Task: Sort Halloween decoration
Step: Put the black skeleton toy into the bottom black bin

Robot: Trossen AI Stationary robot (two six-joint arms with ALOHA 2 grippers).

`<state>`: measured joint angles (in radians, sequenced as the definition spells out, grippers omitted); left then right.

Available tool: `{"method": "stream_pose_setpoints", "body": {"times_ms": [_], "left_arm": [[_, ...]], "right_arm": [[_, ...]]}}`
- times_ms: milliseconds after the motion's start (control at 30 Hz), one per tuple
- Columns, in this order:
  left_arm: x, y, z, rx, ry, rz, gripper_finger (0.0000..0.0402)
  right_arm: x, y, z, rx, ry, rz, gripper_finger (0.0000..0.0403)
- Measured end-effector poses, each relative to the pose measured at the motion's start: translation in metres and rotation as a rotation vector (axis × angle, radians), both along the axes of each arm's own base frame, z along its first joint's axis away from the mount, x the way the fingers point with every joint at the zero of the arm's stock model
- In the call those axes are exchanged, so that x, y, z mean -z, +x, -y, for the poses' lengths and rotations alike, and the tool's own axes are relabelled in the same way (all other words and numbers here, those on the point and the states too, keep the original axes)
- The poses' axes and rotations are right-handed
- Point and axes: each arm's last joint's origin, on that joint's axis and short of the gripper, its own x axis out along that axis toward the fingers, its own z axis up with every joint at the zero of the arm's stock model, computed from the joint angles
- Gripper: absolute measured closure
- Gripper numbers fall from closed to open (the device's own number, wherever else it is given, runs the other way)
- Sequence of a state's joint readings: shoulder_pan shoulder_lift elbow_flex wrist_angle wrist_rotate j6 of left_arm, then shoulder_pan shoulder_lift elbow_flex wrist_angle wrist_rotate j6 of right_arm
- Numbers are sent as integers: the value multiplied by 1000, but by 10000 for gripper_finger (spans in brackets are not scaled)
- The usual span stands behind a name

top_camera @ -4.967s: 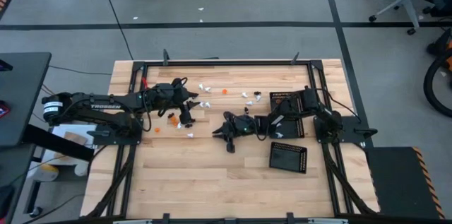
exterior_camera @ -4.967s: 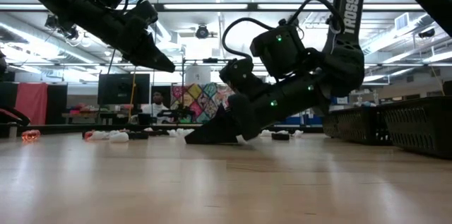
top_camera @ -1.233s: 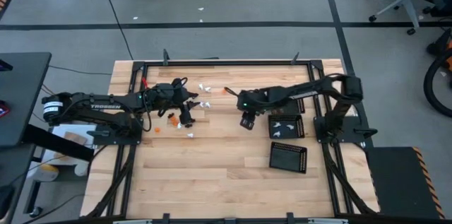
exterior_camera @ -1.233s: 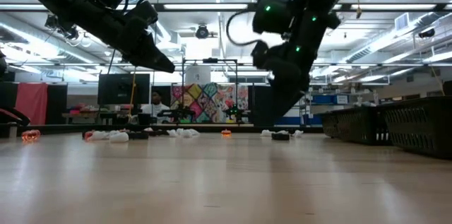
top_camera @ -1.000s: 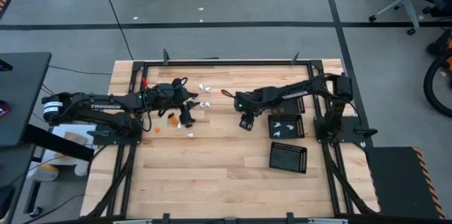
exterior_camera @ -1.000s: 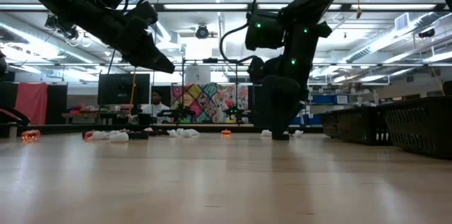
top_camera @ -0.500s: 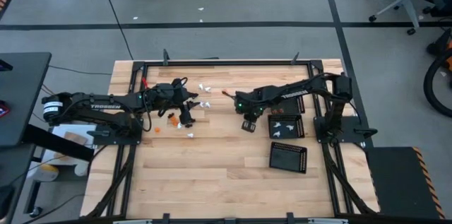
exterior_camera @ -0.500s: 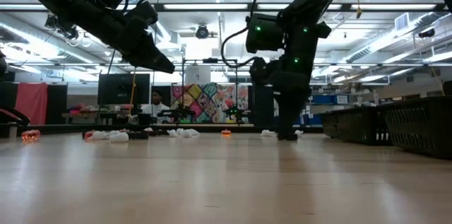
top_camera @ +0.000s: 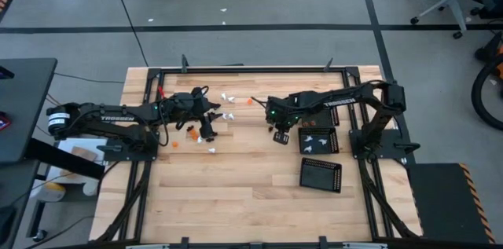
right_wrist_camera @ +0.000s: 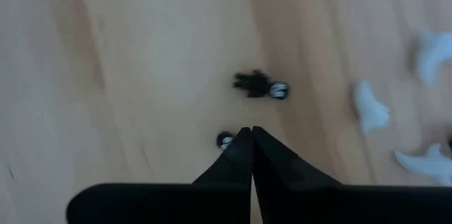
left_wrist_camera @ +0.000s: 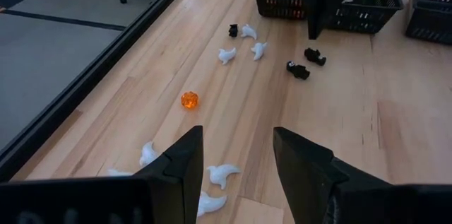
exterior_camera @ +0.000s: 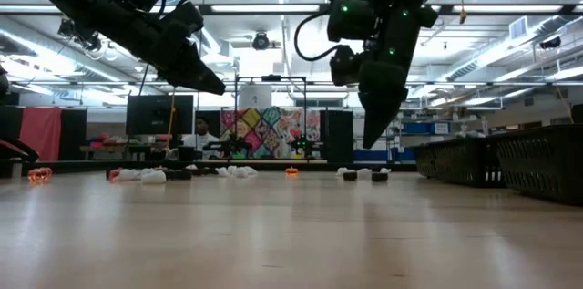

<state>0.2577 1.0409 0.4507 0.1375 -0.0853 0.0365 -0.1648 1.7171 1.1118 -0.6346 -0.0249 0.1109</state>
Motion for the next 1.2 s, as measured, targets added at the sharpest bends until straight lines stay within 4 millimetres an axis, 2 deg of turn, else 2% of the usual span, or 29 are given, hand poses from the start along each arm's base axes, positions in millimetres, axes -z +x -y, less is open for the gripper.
{"method": "stream_pose_setpoints", "body": {"times_ms": [100, 267, 400, 533, 667, 867, 1200], "left_arm": [[0, 0, 0, 0, 0, 0, 244], [0, 0, 0, 0, 0, 0, 244], [-1, 0, 0, 0, 2, 6, 244], [-1, 0, 0, 0, 2, 8, 244], [-1, 0, 0, 0, 2, 8, 244], [-1, 0, 0, 0, 2, 7, 244], [-1, 0, 0, 0, 2, 7, 244]], "right_arm": [[8, 3, -6, -81, -17, -23, 366], [15, 6, -14, -228, -53, -51, 306], [15, 6, -14, -254, -77, -56, 262], [15, 5, -12, -276, -78, -63, 237], [16, 5, -9, -288, -78, -62, 232], [36, 8, -5, -322, -84, -132, 235], [40, 7, -4, -381, -119, -171, 248]]}}
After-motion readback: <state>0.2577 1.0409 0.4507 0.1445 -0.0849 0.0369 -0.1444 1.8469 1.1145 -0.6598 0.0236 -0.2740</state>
